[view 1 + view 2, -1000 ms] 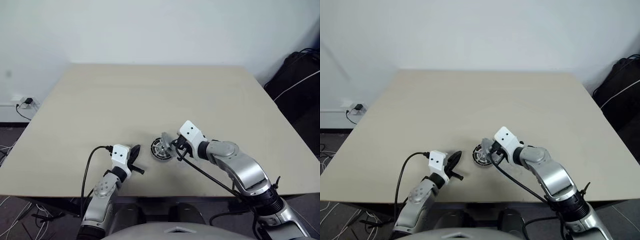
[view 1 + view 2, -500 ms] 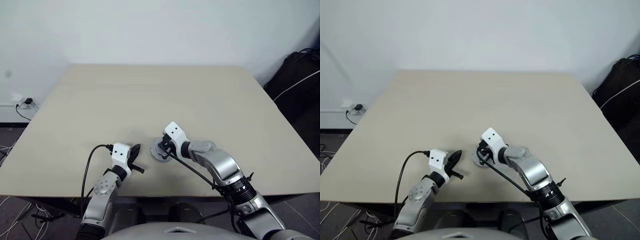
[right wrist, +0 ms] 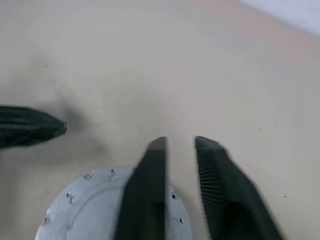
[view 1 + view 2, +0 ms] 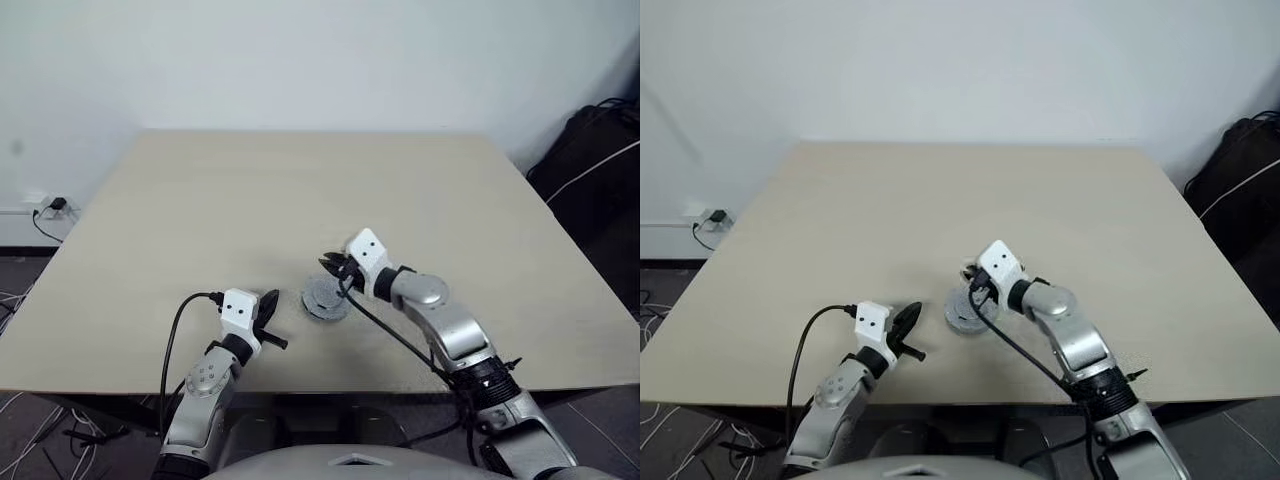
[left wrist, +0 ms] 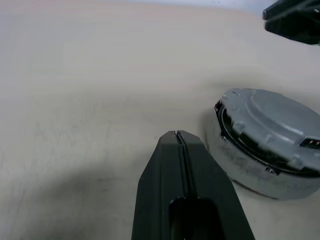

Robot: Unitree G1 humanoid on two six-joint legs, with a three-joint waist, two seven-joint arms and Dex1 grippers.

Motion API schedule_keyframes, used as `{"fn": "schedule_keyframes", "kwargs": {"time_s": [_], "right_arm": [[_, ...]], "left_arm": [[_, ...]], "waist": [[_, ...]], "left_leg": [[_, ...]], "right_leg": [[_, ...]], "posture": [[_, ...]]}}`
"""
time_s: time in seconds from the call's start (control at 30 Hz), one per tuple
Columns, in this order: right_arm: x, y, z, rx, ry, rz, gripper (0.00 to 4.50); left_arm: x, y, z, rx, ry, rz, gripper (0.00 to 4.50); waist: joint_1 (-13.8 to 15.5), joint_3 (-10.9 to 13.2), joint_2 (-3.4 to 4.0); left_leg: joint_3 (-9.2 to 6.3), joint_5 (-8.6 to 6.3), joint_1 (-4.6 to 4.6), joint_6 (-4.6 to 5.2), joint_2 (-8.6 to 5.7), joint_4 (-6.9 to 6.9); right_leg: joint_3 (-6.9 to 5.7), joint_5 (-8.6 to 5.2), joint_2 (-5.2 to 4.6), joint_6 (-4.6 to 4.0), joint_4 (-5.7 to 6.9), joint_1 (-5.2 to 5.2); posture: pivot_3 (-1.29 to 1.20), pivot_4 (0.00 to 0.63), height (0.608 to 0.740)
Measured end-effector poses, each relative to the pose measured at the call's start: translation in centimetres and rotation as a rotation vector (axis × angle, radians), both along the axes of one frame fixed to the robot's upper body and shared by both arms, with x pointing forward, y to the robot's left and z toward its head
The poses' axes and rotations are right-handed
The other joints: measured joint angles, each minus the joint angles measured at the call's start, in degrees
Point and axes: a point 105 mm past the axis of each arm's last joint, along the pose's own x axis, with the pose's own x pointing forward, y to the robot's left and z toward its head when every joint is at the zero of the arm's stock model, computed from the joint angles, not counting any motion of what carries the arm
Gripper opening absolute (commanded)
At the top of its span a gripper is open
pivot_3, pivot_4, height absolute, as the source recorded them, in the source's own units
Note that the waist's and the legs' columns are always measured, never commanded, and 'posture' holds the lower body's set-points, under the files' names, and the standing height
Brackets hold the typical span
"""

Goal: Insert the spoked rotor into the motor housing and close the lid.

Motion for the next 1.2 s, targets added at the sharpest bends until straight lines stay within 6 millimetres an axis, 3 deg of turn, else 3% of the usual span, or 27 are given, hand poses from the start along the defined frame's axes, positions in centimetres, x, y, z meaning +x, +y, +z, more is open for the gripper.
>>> {"fn": "schedule_keyframes", "kwargs": {"time_s": [0.27,0.7,0.87,1.2], "right_arm": [[-1.5,-0.5,-2.2,0.003,0.125,0.135,4.49],[-2.1,-0.5,-4.1,-0.01,0.222,0.183,4.49],[-1.5,-0.3,-4.1,-0.008,0.219,0.161,3.28],[-1.4,-0.2,-4.1,0.022,0.209,0.112,3.2]], "left_arm": [[0.0,0.1,0.0,0.009,0.001,-0.004,0.0],[0.1,0.1,0.4,0.063,-0.045,-0.008,0.0],[0.0,-0.1,0.5,0.062,-0.055,-0.014,0.0],[-0.2,-0.1,0.4,0.059,-0.049,-0.012,0.0]], "waist": [[0.03,0.0,0.0],[0.05,0.0,0.01],[0.05,-0.01,0.02],[0.05,-0.01,0.02]], "left_leg": [[-0.01,-0.01,0.01,0.02,0.0,0.03],[-0.01,0.0,0.01,0.01,0.0,0.03],[-0.01,0.0,0.01,0.01,0.0,0.03],[0.0,0.0,-0.01,0.0,0.0,0.03]], "right_leg": [[0.0,0.0,-0.01,-0.01,0.0,0.02],[0.0,0.04,-0.05,-0.07,0.01,0.01],[0.0,0.05,-0.05,-0.08,0.01,0.0],[0.0,0.06,-0.05,-0.09,0.01,-0.01]], "posture": [[0.0,0.0,0.74],[0.0,0.0,0.74],[0.0,0.0,0.74],[0.0,0.0,0.74]]}}
